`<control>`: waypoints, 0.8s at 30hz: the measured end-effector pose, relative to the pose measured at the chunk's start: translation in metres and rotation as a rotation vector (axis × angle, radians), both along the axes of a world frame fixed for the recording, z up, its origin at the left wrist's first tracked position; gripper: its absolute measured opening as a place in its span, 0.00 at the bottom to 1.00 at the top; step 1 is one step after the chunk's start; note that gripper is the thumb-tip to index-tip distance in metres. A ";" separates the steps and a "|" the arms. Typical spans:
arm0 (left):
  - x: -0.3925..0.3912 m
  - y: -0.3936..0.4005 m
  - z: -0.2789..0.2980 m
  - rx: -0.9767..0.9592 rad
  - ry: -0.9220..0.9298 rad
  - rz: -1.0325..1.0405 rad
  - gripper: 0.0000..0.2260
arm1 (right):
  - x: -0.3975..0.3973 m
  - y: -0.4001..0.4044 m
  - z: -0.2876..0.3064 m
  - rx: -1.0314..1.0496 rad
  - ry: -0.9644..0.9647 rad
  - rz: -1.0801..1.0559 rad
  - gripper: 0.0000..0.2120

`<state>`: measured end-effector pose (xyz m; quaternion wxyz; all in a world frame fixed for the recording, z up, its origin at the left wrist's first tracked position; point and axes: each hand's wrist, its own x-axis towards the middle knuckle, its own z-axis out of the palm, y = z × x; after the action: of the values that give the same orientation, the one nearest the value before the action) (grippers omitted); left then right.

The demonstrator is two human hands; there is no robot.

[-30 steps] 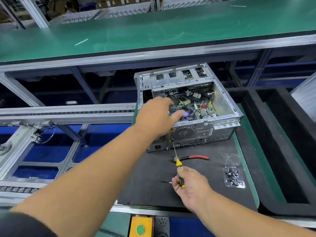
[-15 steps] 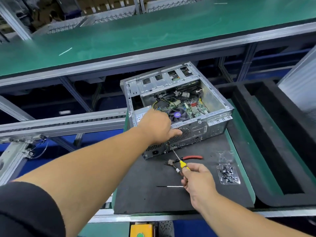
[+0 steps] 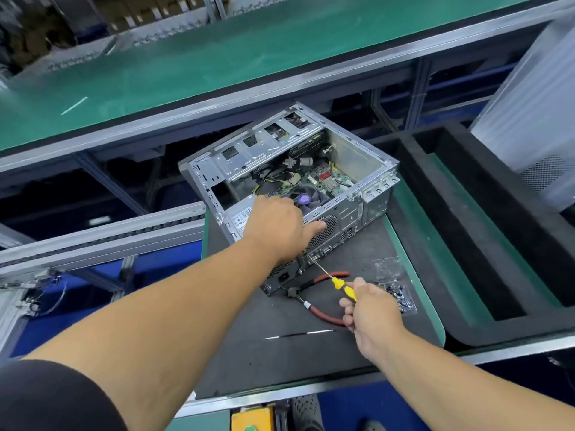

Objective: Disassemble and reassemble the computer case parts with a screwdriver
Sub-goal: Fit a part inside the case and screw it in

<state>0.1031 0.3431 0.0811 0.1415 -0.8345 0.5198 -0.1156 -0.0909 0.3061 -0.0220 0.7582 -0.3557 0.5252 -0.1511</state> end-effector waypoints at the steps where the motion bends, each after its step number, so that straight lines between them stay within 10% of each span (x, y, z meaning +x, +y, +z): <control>1: 0.000 0.000 0.000 -0.001 0.007 0.000 0.32 | -0.001 0.001 0.000 -0.030 -0.013 0.019 0.10; 7: 0.002 -0.001 -0.001 0.003 0.047 0.007 0.31 | -0.008 0.015 -0.002 -0.265 0.028 0.075 0.01; 13: 0.005 -0.001 -0.001 0.021 0.049 0.005 0.32 | -0.002 0.018 0.009 0.351 -0.096 -0.119 0.08; 24: 0.006 -0.002 -0.003 0.028 0.062 0.005 0.33 | 0.005 -0.002 -0.003 -0.020 -0.029 -0.076 0.05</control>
<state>0.1095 0.3411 0.0781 0.1374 -0.8369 0.5235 -0.0820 -0.0859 0.3046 -0.0247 0.7559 -0.3410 0.5256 -0.1901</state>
